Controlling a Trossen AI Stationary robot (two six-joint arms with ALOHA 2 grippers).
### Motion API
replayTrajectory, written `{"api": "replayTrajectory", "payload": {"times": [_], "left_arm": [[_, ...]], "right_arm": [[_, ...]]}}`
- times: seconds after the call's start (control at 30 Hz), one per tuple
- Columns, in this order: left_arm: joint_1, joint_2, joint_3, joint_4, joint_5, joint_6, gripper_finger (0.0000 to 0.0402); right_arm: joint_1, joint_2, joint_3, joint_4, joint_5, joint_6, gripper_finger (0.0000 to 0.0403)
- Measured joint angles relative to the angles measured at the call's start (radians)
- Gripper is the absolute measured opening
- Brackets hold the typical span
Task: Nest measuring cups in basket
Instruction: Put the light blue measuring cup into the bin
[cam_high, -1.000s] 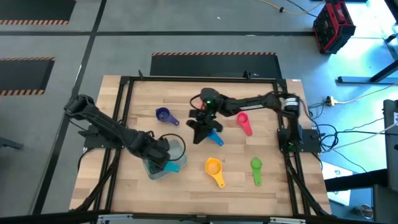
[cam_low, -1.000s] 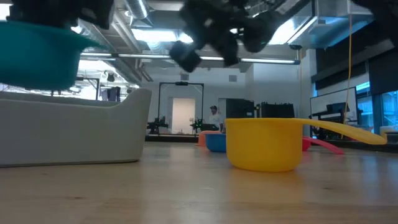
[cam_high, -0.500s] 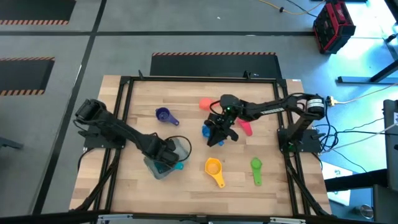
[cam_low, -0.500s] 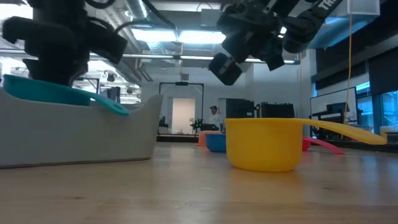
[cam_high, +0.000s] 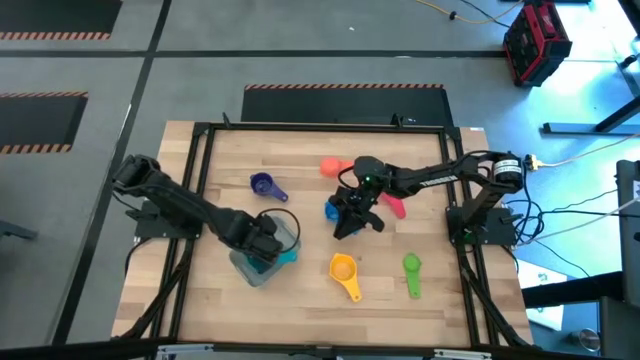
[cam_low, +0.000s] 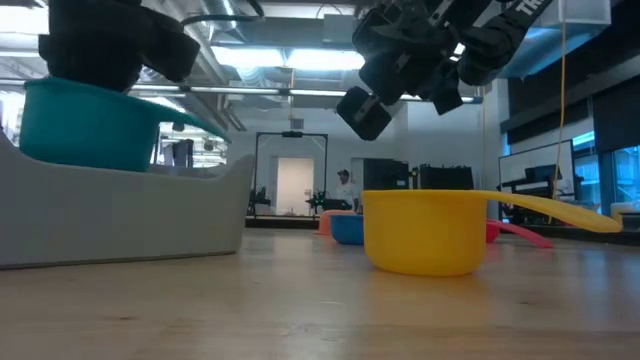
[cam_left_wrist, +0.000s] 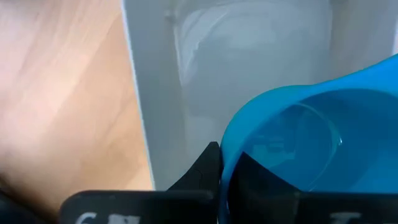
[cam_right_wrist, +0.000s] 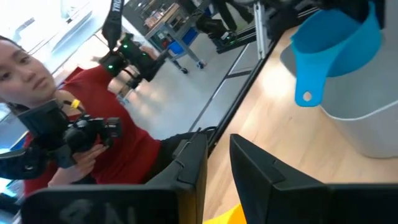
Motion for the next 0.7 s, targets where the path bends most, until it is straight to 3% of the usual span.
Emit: {"api": "replayTrajectory", "payload": {"times": [0.4, 0.7], "left_arm": [[-0.056, 0.008, 0.0, -0.04, 0.001, -0.382, 0.0003], [-0.074, 0.008, 0.0, -0.049, 0.009, -0.541, 0.0012]], "right_arm": [[0.0, 0.0, 0.0, -0.009, 0.015, -0.051, 0.0075], [0.0, 0.0, 0.0, -0.009, 0.015, -0.071, 0.0075]]}}
